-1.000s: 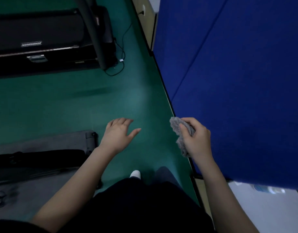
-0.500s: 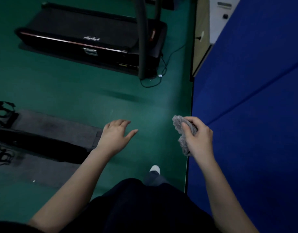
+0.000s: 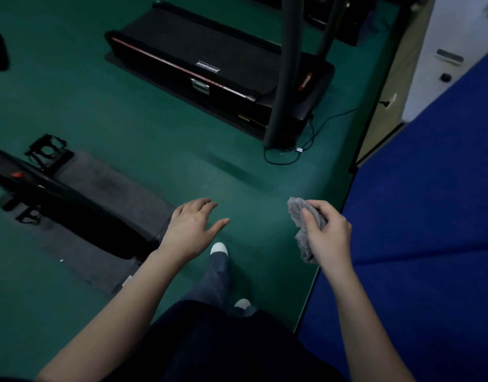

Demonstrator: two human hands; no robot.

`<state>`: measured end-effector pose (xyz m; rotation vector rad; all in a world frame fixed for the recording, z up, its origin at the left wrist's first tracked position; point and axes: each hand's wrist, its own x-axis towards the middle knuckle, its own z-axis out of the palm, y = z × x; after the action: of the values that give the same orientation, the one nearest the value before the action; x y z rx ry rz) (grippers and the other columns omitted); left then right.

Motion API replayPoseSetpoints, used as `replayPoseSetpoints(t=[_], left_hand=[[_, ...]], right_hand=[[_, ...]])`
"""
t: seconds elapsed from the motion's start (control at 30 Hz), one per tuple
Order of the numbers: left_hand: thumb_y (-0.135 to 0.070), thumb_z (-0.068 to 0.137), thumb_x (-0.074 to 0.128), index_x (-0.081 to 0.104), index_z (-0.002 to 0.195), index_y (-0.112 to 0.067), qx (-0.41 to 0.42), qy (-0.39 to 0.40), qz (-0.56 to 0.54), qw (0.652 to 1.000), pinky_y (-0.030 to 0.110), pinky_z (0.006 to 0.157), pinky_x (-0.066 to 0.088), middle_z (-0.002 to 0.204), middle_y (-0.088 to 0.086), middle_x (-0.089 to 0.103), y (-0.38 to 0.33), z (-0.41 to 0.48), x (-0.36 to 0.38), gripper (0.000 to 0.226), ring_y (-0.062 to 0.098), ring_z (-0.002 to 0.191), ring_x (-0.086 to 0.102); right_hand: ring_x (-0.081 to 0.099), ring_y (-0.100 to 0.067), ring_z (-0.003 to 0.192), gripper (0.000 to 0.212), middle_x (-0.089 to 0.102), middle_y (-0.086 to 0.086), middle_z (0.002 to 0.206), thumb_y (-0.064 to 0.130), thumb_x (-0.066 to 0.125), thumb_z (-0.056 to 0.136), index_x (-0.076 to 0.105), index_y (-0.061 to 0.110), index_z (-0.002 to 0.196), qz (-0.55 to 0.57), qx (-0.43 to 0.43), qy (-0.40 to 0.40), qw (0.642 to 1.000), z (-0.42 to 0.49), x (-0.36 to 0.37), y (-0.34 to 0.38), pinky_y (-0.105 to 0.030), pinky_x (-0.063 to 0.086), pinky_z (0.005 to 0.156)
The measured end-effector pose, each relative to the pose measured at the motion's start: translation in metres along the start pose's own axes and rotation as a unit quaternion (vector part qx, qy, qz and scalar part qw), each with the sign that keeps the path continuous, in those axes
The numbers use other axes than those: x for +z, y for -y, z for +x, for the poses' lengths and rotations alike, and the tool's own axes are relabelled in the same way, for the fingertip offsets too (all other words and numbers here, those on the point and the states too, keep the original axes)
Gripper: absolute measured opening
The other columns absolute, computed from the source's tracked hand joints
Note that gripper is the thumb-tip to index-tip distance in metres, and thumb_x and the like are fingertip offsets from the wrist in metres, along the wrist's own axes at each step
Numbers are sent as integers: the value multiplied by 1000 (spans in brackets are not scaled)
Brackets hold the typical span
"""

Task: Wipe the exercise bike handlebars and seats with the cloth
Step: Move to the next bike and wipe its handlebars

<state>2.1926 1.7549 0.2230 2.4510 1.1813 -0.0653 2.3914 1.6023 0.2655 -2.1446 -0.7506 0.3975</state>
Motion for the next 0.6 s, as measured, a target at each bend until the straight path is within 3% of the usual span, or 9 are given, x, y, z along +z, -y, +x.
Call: replayPoseSetpoints(t=[0.1, 0.23, 0.6], left_hand=[[-70, 85, 33, 52, 133, -17, -20, -6, -9, 1000, 38, 109, 27, 137, 2, 52, 7, 27, -7, 74, 22, 130, 44], [-57, 92, 42, 47, 136, -19, -48, -15, -20, 999, 35, 111, 21, 139, 0, 50, 20, 76, -18, 59, 20, 132, 39], [-57, 93, 41, 47, 136, -19, -135, -56, -57, 988, 34, 111, 22, 138, -1, 51, 76, 169, -68, 58, 19, 132, 39]], right_hand=[[62, -17, 89, 12, 66, 6, 89, 14, 62, 90, 69, 14, 100, 9, -26, 22, 999, 34, 14, 17, -31, 50, 79], [60, -11, 85, 11, 65, 10, 86, 12, 63, 89, 70, 15, 97, -2, -58, 51, 997, 86, 38, 43, -18, 43, 75], [59, -8, 83, 11, 67, 8, 86, 8, 64, 88, 70, 13, 96, -8, -114, 135, 984, 212, 115, 110, -4, 37, 68]])
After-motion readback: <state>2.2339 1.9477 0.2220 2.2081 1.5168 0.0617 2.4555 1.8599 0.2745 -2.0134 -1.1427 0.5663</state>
